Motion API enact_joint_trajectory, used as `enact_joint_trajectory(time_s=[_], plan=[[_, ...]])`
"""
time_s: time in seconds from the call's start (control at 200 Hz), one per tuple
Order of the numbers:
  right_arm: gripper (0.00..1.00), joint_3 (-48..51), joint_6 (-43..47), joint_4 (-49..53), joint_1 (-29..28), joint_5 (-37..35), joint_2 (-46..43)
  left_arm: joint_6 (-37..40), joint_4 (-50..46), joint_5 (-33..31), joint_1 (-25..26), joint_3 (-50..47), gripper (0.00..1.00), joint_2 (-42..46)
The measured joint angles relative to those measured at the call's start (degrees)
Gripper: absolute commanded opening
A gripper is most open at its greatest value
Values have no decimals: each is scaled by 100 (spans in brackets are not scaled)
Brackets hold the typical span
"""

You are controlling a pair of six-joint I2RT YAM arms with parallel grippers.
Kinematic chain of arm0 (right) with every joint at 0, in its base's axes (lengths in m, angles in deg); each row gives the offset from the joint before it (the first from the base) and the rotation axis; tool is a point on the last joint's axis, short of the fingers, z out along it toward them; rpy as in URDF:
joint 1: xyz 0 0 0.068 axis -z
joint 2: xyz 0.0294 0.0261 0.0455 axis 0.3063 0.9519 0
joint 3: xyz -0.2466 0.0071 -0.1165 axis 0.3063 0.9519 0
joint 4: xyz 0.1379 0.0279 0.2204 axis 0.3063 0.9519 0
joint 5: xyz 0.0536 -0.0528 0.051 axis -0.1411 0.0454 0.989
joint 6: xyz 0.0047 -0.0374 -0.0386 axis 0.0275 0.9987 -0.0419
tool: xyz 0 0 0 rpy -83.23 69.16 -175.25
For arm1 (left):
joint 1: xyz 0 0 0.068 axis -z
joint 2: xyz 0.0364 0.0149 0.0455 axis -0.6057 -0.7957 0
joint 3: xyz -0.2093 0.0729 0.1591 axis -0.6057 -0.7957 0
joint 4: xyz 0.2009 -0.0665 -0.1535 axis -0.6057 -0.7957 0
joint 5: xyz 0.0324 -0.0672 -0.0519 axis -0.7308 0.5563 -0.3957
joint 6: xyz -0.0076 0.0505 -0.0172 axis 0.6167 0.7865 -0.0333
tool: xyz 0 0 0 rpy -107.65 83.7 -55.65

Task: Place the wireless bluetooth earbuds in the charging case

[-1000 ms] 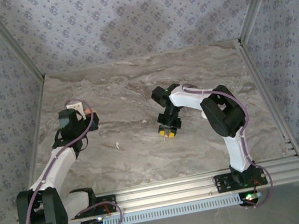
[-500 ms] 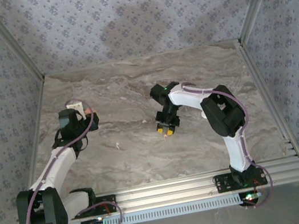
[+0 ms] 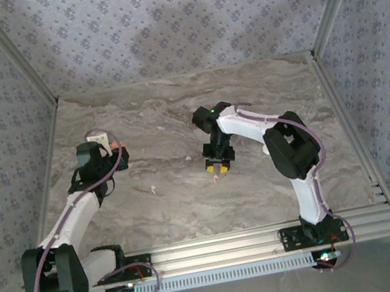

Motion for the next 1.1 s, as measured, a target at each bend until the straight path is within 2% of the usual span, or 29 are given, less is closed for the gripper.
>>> enact_joint_trajectory(time_s=[0.42, 1.099], plan=[[33, 24, 28, -87, -46, 42, 275, 0, -2, 0, 0, 0, 13, 0], [27, 138, 28, -264, -46, 160, 385, 2, -4, 0, 0, 0, 13, 15]])
